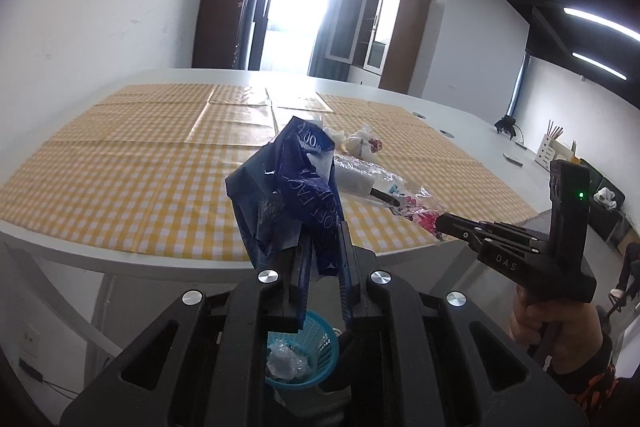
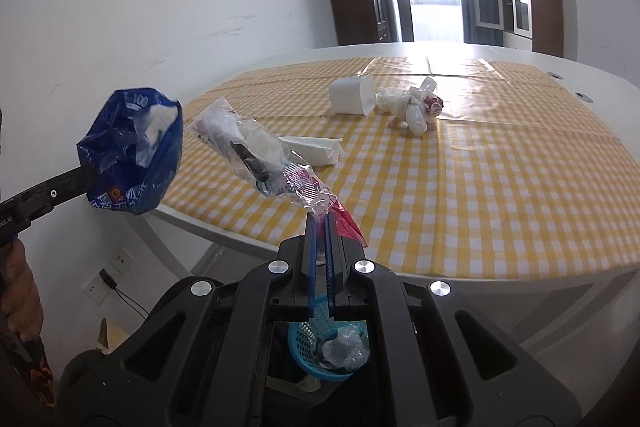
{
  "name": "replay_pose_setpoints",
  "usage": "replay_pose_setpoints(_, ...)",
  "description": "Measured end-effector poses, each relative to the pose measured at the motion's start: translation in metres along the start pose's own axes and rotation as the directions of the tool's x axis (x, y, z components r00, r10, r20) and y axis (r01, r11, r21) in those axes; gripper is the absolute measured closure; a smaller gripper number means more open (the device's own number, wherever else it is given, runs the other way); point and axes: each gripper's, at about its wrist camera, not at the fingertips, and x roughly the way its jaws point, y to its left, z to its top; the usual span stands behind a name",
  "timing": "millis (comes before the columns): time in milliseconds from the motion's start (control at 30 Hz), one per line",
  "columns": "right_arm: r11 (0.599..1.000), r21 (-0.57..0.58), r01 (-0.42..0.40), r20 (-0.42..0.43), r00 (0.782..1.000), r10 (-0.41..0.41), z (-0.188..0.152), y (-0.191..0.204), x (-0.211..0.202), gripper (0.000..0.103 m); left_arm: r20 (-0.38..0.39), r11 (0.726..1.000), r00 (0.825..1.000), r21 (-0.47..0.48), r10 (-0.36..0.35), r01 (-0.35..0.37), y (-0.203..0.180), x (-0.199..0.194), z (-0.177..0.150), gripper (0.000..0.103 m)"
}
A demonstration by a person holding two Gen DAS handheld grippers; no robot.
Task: Collect trash
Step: 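Carry the blue bag with the left tool while the right tool carries the wrapper to the basket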
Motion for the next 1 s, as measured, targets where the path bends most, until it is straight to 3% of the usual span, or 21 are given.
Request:
replay_pose_setpoints(300,0.999,-0.036,-0.029,-0.034,0.999,0.027,-0.037,0.017,-0.031,0.100,0.011,0.999,1.000,0.042,-0.007,0.006,-0.012,-0.035,-0.028,0.098)
replay_pose_setpoints(600,0.996,-0.064,-0.068,-0.144,0.988,0.059,-0.086,0.028,-0.029,0.100,-0.014,0.999,1.000,0.039,-0.015,0.016,-0.005,-0.057,-0.053,0.102)
replay_pose_setpoints(767,0.997,-0.048,-0.057,-0.217,0.975,0.045,-0.106,0.027,-0.002,0.100,-0.093,0.999,0.995,0.031,-0.029,0.032,-0.006,-0.034,-0.076,0.102)
replay_pose_setpoints(1000,1.000,-0.018,-0.014,-0.318,0.948,0.008,-0.128,0.017,0.041,0.100,-0.228,0.999,0.972,-0.013,-0.048,0.046,0.004,0.024,-0.107,0.102)
